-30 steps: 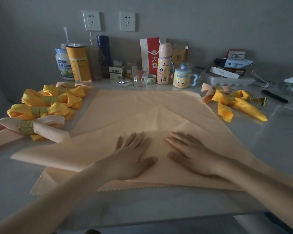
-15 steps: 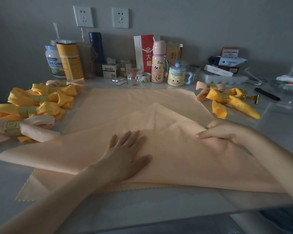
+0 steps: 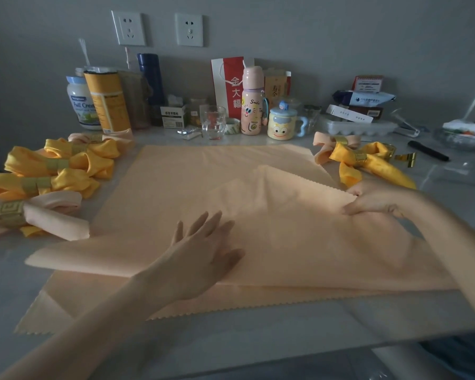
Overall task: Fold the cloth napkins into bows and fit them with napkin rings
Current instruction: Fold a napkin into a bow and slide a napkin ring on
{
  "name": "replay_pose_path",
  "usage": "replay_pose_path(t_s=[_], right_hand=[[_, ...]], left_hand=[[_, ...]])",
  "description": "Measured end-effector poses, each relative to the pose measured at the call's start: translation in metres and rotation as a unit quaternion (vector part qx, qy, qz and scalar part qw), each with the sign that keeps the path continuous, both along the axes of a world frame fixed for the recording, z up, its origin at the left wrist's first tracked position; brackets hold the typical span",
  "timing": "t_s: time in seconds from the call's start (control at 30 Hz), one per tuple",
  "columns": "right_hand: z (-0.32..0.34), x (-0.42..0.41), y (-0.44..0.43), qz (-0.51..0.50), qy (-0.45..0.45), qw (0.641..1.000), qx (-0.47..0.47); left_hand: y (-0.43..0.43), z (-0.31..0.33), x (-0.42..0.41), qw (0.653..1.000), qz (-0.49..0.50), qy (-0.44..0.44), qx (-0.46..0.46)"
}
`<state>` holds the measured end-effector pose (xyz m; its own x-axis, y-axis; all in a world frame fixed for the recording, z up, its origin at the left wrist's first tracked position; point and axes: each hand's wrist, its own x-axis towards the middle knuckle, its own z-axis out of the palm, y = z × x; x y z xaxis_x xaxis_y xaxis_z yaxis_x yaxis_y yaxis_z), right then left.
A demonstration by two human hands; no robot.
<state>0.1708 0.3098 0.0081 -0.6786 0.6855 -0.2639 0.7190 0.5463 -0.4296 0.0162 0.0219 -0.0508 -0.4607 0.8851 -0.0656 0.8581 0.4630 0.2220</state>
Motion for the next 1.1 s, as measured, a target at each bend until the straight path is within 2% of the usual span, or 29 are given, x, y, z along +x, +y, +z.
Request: replay_pose_path(t_s=[0.1,0.53,0.8,0.93,1.0,1.07,1.1], right_hand=[[-0.006,-0.001,0.0,-0.011,0.031,0.999,-0.029],[-0.022,0.001,0.003,-0.015,0.075,0.997,-0.009],[-0.031,-0.007,0.007,-0.036,0.062,0.996,0.06],[-0.037,-0.008,0.004,-0.029,0.06,0.99,0.122],[-0.036,-0.007,-0.005,-0.02,0.009,0.979,0.203],[-0.033,-0.005,-0.019,0.023,-0.044,0.915,0.4],[-0.034,-0.008,-0.028,0.063,-0.019,0.885,0.46]], left_hand=[[0.0,-0.006,0.005,1.0,-0.003,0.007,-0.022],[-0.011,-0.012,0.008,0.999,-0.007,0.024,-0.038],[-0.007,-0.012,0.006,0.999,-0.001,0.026,-0.044],[-0.006,-0.012,0.006,0.999,0.005,0.033,-0.038],[-0.005,-0.012,0.006,0.999,0.007,0.035,-0.032],[-0.004,-0.012,0.007,0.999,0.005,0.034,-0.03],[-0.004,-0.013,0.007,0.999,0.007,0.037,-0.032]])
